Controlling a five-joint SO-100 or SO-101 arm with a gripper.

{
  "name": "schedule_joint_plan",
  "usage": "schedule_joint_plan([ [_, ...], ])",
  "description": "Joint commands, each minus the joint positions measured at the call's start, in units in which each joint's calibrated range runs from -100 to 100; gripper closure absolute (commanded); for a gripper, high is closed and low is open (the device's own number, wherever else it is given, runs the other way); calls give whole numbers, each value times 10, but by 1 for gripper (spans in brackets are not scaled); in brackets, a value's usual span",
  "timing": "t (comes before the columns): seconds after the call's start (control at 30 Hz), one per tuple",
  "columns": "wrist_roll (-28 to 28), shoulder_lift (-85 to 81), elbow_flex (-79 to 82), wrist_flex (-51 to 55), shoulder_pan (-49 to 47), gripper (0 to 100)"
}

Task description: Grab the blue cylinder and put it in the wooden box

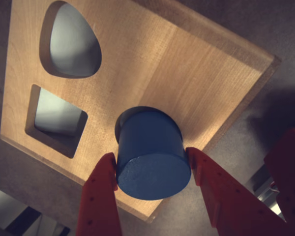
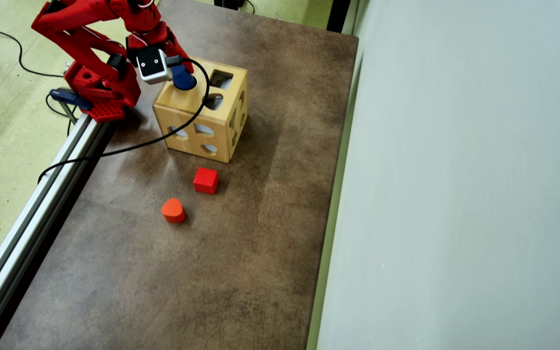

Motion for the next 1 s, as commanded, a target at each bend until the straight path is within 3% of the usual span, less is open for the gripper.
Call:
schedule_joint_plan([
  [0.0, 2, -2, -2, -5, -5, 95],
  [0.27, 0, 28, 2, -7, -5, 74],
  [0.7, 0, 19, -8, -2, -5, 74],
  [0.97, 0, -89, -39, -4, -5, 74],
])
